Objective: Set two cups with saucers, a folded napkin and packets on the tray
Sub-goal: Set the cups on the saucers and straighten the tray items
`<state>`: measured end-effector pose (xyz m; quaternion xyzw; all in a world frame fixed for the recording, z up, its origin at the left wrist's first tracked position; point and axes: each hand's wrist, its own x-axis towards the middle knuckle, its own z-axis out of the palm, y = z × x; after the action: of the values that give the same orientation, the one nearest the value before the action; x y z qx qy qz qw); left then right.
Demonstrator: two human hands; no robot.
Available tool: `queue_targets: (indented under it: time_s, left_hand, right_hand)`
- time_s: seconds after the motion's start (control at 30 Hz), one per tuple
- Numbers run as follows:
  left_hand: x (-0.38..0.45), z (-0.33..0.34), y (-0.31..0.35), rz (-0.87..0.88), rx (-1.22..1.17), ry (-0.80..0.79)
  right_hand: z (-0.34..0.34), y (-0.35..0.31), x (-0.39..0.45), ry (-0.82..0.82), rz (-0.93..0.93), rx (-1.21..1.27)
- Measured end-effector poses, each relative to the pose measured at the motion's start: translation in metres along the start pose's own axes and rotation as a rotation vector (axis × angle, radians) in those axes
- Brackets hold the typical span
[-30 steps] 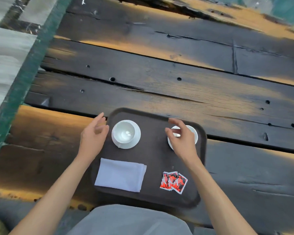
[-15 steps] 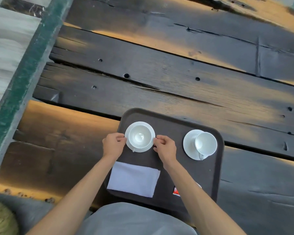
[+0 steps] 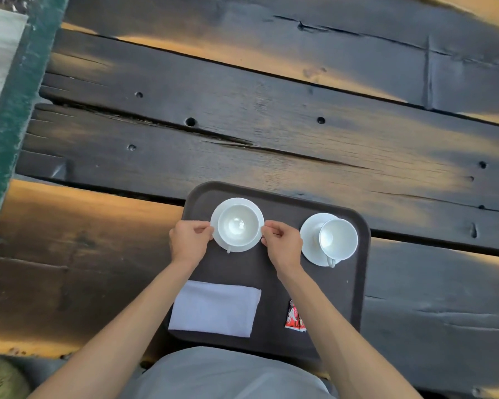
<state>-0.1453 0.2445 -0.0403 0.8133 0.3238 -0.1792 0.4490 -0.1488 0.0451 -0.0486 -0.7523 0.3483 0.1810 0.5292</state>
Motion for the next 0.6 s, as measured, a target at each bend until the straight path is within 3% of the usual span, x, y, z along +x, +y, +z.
queue_targets:
  time_s: [0.6]
  left_hand:
    - [0.0057, 0.0046, -0.0048, 0.046, 0.077, -0.034]
  right_hand:
    - [-0.0055, 0.0064, 0.0101, -0.01, -0.01, 0.033]
